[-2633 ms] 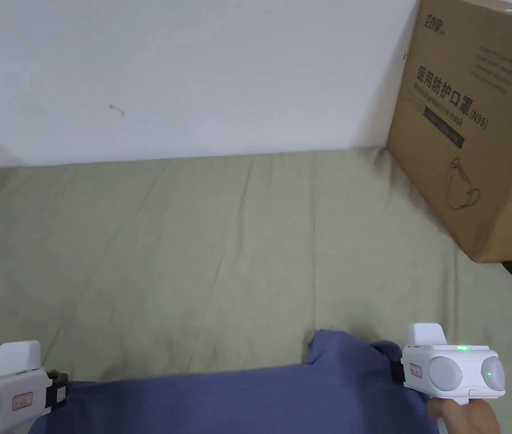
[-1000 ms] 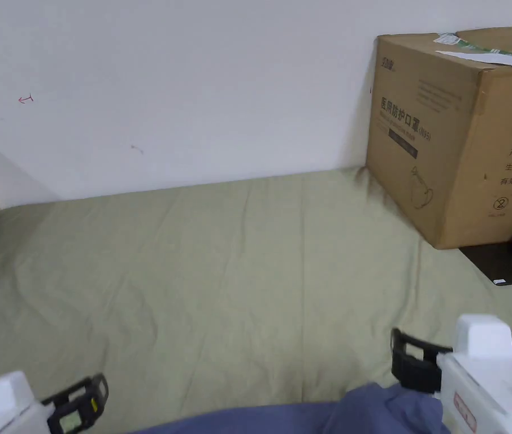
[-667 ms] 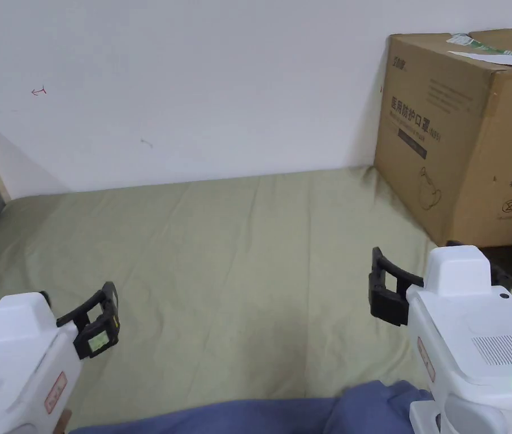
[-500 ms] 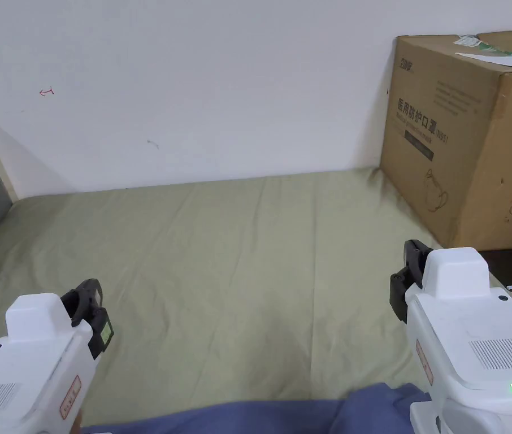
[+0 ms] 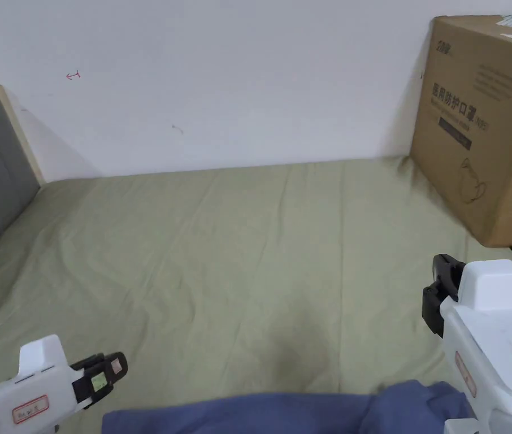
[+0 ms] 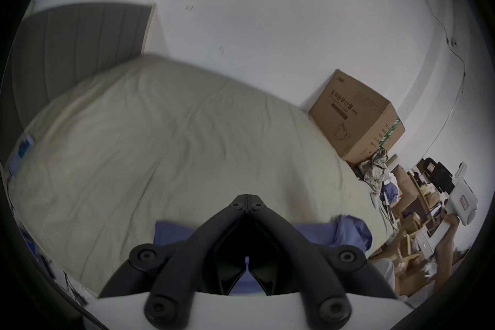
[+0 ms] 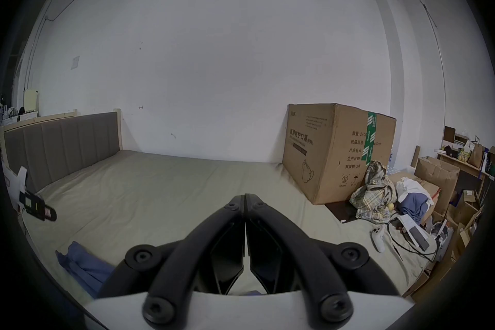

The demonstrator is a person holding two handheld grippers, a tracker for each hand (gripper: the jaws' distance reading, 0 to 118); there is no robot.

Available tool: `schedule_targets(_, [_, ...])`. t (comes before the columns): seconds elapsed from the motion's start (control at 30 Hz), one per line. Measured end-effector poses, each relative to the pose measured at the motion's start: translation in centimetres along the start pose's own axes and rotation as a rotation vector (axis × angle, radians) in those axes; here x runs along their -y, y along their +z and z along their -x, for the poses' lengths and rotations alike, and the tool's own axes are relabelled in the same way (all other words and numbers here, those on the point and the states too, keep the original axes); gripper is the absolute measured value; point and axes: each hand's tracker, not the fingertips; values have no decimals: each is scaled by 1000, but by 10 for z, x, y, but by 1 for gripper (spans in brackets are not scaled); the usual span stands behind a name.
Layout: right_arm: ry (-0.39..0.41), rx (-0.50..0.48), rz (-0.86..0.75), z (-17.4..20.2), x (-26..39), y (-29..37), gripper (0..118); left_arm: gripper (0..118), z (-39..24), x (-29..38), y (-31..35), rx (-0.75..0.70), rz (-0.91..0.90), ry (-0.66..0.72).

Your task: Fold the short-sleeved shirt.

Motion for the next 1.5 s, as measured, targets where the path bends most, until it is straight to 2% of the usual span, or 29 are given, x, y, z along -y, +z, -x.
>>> schedule_targets(0.2, [13, -4, 40, 11, 8, -14, 0, 3, 73, 22, -15, 23, 187, 141])
schedule_targets(0.23, [16, -5, 47, 12, 10, -16, 0, 11, 82, 25, -18, 21, 196, 172])
schedule_targets(0.27, [21, -6, 53, 14, 11, -19, 0, 25, 90, 30, -20, 15, 214, 190])
schedule_targets(0.3, [25, -7, 60, 16, 12, -21, 0, 48, 97, 33, -24, 19, 231, 209])
schedule_targets(0.33, [28, -7, 67, 17, 14, -21, 0, 80, 104, 36, -29, 20, 252, 226])
schedule_targets(0.37, [30, -8, 73, 19, 16, -23, 0, 98, 110, 39, -35, 23, 279, 244])
schedule_targets(0.4, [31, -8, 82, 21, 18, -24, 0, 105, 106, 44, -36, 13, 301, 255])
schedule_targets(0.43, [33, -6, 88, 22, 19, -26, 0, 106, 107, 46, -40, 15, 303, 254])
schedule_targets(0.6, [40, -2, 125, 23, 27, -31, 0, 103, 130, 53, -72, 26, 342, 264])
schedule_targets(0.73, [43, 8, 133, 21, 28, -33, 0, 69, 130, 61, -83, 29, 388, 236])
schedule_targets(0.8, [43, 13, 136, 19, 28, -34, 0, 59, 126, 62, -82, 27, 380, 219])
schedule_targets(0.87, [41, 17, 137, 17, 28, -34, 0, 21, 121, 62, -84, 30, 372, 205])
schedule_targets(0.9, [38, 18, 137, 16, 27, -34, 0, 12, 117, 64, -87, 47, 381, 193])
schedule_targets(1.03, [34, 20, 134, 12, 24, -33, 0, 4, 93, 66, -88, -9, 373, 60])
schedule_targets(1.17, [29, 24, 115, 4, 18, -30, 0, 2, 86, 49, -62, -63, 275, 39])
schedule_targets(1.27, [13, 25, 97, 0, 14, -27, 0, 2, 95, 29, -35, -35, 241, 101])
schedule_targets(1.37, [-1, 24, 84, -3, 12, -23, 0, 2, 88, 16, -8, -139, 210, 5])
schedule_targets(1.5, [-16, 17, 73, -7, 12, -19, 0, 2, 94, 6, 19, -186, 196, 37])
